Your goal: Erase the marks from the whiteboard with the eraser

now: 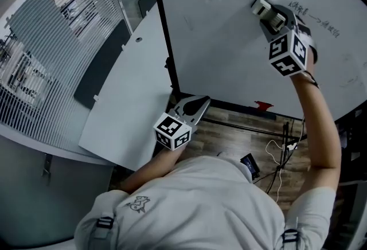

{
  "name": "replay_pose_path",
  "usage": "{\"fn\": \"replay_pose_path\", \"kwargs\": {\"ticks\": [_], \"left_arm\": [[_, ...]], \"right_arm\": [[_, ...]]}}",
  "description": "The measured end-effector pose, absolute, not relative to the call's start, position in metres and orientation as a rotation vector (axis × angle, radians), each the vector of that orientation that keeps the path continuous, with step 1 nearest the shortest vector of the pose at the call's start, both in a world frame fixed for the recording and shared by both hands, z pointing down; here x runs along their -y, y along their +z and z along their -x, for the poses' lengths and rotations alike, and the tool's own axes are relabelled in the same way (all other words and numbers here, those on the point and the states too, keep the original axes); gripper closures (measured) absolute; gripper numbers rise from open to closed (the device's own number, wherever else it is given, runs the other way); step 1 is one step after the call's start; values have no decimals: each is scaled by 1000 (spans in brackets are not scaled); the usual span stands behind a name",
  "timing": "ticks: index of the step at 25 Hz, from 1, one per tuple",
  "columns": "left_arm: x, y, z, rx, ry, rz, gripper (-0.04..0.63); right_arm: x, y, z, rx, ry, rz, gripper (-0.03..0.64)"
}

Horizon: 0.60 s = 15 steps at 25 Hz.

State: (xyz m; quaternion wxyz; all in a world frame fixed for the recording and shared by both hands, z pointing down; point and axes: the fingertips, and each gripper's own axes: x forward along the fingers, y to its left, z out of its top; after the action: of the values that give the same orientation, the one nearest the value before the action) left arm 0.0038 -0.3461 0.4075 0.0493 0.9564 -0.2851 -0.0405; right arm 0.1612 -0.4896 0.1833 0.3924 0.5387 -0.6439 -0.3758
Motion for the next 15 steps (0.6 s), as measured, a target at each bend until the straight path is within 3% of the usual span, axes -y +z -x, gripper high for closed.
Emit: {"fn": "replay_pose_path", "kwargs": {"ticks": [6,15], "left_arm": [[346,407,-2,878,-125,-2915,591],[345,406,3,885,-146,-2899,591]], "right_arm": [[491,185,-164,1613,-942,-1323,383],[481,73,-188,1501,-1054,-1432,383]]}}
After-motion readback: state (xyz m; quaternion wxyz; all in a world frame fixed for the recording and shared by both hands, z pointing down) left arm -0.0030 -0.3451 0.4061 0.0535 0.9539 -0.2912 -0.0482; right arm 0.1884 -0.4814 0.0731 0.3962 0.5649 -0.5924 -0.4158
